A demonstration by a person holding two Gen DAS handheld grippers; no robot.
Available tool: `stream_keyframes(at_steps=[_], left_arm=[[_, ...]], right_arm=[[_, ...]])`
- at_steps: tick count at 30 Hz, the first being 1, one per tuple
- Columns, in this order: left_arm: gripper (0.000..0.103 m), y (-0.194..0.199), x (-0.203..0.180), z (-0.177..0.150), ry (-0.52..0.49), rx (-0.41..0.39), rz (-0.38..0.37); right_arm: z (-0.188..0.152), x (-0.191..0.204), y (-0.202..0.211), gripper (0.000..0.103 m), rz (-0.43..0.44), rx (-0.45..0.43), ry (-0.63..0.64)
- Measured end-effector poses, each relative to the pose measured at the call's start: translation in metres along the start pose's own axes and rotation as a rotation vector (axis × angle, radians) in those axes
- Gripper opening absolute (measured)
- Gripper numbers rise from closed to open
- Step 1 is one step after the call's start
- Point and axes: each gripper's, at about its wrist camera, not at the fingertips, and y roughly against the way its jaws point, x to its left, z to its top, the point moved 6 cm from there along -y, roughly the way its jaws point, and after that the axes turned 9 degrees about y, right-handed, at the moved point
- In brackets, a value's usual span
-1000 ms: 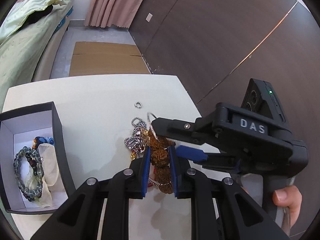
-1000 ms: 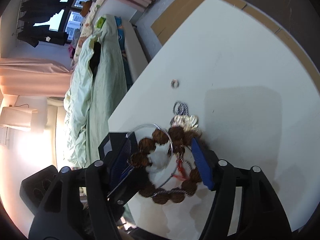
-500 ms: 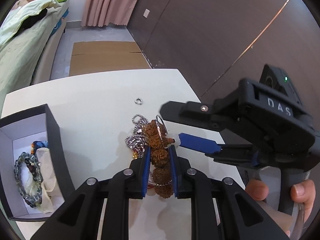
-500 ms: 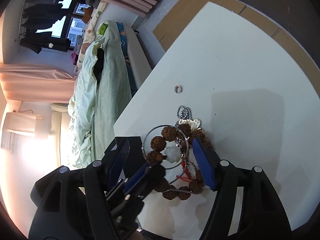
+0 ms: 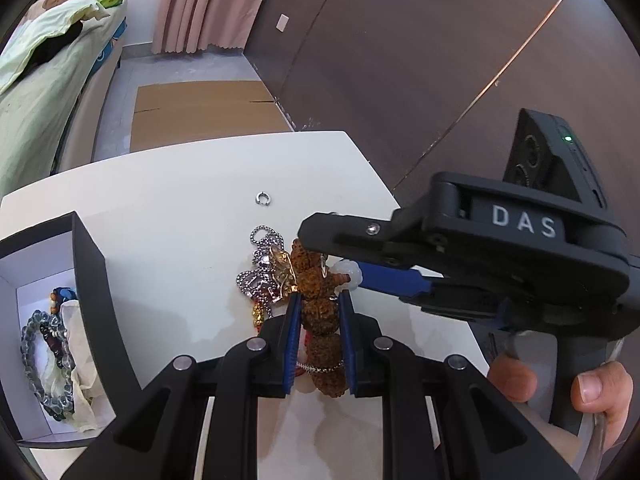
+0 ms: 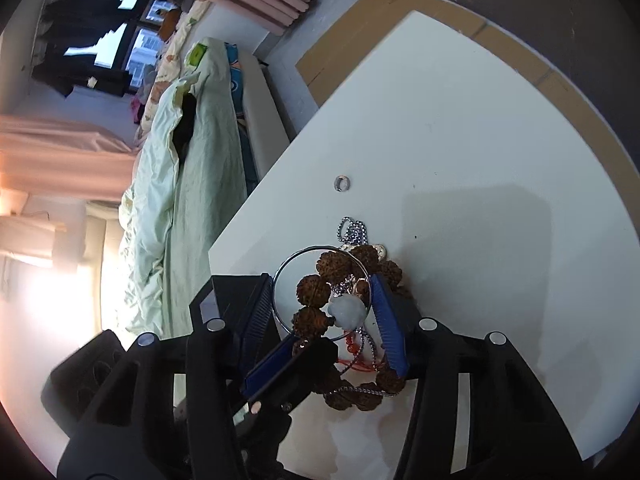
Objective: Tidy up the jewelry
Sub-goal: 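Lift the brown bracelet with the left tool while the right tool grasps the silver hoop, then open the left tool over the box while the right tool holds the hoop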
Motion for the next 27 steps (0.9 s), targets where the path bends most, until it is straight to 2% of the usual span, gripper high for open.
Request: stream_keyframes(at_steps=[5, 8, 14, 27], left_arm=[[0.016, 0.005, 0.002, -0.002, 0.005, -0.010, -0.006], [0.016, 0.007, 0.000, -0.005, -0.001, -0.007, -0.005], [0.016, 0.024, 0.006, -0.007, 0.030, -0.046, -0.008], [0.016, 0.115, 0.019, 0.019, 0.112, -0.257, -0.107]], right_arm=[[0.000, 0.002, 0.006, 0.051, -0.015, -0.039, 0.003], [0.003, 0.000, 0.018, 0.051, -0.080, -0.107, 0.017], [-0.001, -0.003, 0.027, 0.051, -0.064, -0.126, 0.015], [-0.014, 0.034, 0.031, 0.051, 0.042, -0.143, 0.080]])
